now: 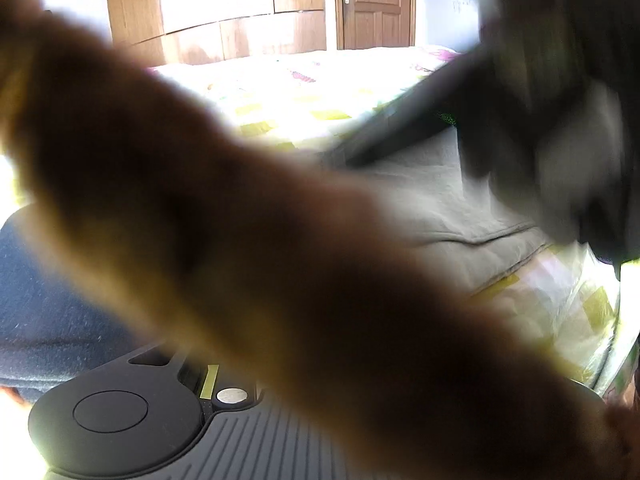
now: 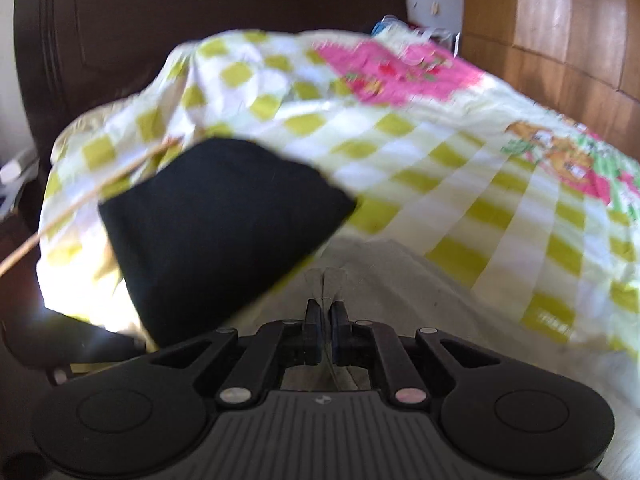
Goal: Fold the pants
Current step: 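Lay the hem down near the left tool and open the right tool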
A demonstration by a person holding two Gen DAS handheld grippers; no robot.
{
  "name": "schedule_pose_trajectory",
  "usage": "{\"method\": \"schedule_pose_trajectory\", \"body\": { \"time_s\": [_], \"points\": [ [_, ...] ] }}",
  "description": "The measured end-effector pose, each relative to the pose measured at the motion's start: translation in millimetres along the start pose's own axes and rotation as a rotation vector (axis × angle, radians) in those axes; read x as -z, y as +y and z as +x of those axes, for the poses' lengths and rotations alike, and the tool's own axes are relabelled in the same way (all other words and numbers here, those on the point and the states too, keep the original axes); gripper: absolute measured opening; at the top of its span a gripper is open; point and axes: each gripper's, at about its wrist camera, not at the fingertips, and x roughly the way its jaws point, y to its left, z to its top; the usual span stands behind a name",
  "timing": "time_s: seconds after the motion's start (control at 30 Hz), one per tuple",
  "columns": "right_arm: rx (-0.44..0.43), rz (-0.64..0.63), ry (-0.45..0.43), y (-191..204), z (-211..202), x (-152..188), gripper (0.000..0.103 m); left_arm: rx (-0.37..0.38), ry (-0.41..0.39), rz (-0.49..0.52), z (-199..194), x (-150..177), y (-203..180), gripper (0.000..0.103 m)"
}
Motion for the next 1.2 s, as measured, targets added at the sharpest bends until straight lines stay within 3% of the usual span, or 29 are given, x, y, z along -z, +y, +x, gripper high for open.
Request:
{"method": "schedule_pose_trajectory", "body": {
  "time_s": [0.1, 0.27, 0.37, 0.47, 0.6, 0.8, 0.87, 1.03, 1.2],
  "points": [
    [-0.056, 0.012, -0.003, 6, -2, 9, 0.022, 0.001, 0.015, 0.009, 0, 2, -1, 0.028],
    [-0.061, -0.001, -0.066, 7, -13, -2, 0.021, 0.008, 0.026, 0.007, 5, -1, 0, 0.028],
    [-0.034, -0.028, -0.095, 7, -18, -9, 0.020, 0.007, 0.025, 0.005, 5, -1, 0, 0.028],
    [0.048, -0.113, -0.096, 10, -21, -7, 0.021, 0.006, 0.020, 0.004, 4, 0, 0, 0.028],
    [0.035, -0.104, -0.067, -5, -27, 3, 0.022, -0.003, -0.004, 0.013, -2, -2, 0, 0.028],
    [0.073, -0.236, 0.011, -7, -32, 31, 0.039, -0.042, -0.021, 0.054, -8, -6, 5, 0.030],
    [0.084, -0.281, 0.017, -4, -32, 41, 0.041, -0.045, -0.030, 0.053, -2, -15, 12, 0.038],
    [0.147, -0.372, -0.004, 2, -23, 55, 0.042, -0.016, -0.026, -0.008, 24, -35, 24, 0.043],
    [0.150, -0.368, -0.038, -4, -30, 61, 0.042, -0.094, 0.003, -0.024, 40, -44, 27, 0.044]
  ]
}}
